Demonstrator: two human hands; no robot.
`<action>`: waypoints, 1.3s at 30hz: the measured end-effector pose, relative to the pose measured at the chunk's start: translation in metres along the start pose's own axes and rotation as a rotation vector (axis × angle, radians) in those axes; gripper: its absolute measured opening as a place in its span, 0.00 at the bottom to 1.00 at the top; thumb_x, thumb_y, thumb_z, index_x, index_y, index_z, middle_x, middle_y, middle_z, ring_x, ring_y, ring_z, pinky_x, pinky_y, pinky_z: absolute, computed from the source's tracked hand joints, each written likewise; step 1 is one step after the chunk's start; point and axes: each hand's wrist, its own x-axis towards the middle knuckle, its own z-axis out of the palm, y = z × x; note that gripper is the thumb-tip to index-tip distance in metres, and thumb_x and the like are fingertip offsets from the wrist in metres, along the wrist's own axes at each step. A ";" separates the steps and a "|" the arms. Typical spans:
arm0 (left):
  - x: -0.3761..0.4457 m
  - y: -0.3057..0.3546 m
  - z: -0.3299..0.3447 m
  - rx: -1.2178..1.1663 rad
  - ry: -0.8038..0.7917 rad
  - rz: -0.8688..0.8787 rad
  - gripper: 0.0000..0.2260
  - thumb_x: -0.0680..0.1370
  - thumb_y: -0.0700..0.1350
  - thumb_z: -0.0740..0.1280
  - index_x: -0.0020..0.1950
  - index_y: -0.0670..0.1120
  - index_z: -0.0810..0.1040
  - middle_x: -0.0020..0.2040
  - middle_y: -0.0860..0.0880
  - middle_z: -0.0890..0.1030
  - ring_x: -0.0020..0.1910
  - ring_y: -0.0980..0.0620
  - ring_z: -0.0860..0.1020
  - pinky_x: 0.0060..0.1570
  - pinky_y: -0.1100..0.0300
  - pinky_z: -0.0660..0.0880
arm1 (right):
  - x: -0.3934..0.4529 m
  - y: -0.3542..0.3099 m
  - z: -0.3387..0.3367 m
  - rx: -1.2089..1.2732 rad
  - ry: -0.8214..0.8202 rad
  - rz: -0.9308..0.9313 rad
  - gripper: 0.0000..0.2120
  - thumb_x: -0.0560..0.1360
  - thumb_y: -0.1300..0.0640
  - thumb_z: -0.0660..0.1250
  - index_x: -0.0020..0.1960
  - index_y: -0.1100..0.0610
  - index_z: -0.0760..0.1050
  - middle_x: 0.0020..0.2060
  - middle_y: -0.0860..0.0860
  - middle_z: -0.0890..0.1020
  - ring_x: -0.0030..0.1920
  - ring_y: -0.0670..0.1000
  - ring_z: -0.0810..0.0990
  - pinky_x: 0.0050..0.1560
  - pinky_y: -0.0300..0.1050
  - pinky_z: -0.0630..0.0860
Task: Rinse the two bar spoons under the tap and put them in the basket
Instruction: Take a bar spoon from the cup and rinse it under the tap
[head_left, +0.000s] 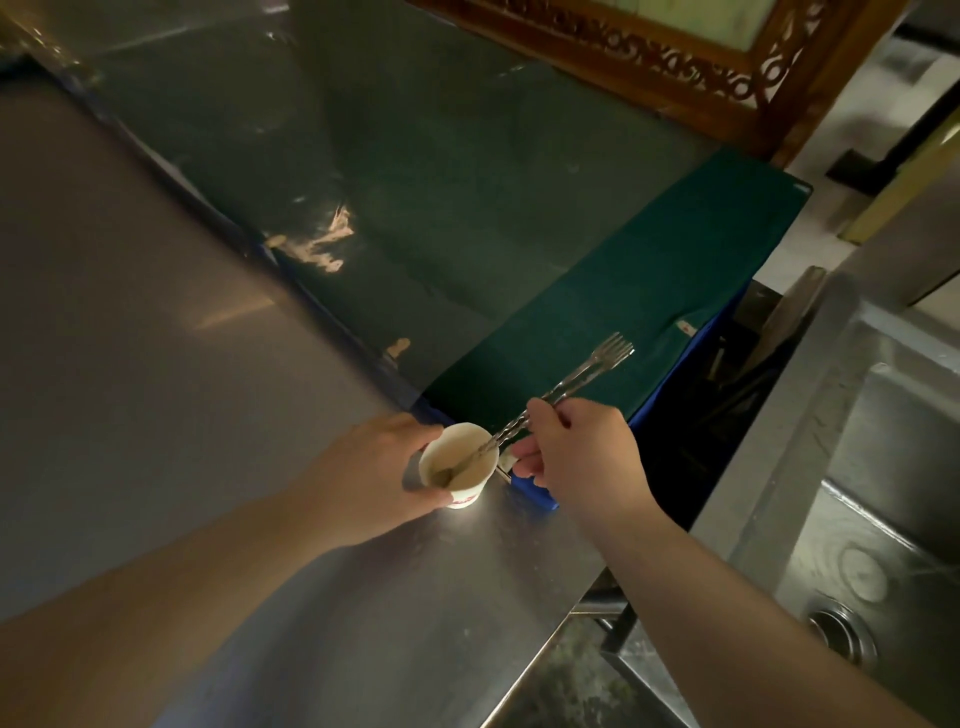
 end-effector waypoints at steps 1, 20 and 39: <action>0.000 0.000 0.000 0.000 0.003 0.000 0.23 0.68 0.64 0.69 0.60 0.58 0.76 0.51 0.56 0.79 0.49 0.56 0.77 0.48 0.53 0.76 | -0.001 0.001 -0.001 0.027 0.002 0.010 0.14 0.81 0.53 0.64 0.39 0.57 0.79 0.32 0.56 0.86 0.25 0.47 0.82 0.27 0.39 0.81; -0.016 0.011 0.005 -0.147 0.108 -0.183 0.39 0.63 0.64 0.73 0.71 0.55 0.67 0.63 0.58 0.72 0.58 0.59 0.72 0.54 0.60 0.69 | -0.029 0.019 -0.049 0.630 0.037 0.180 0.14 0.82 0.55 0.63 0.47 0.65 0.80 0.38 0.59 0.88 0.40 0.57 0.88 0.38 0.44 0.84; 0.047 0.241 0.063 -1.157 0.087 -0.362 0.11 0.77 0.43 0.65 0.40 0.52 0.85 0.42 0.48 0.87 0.31 0.58 0.77 0.39 0.58 0.70 | -0.062 0.095 -0.258 0.980 0.245 0.157 0.14 0.82 0.56 0.62 0.45 0.64 0.78 0.35 0.61 0.86 0.35 0.56 0.87 0.31 0.41 0.81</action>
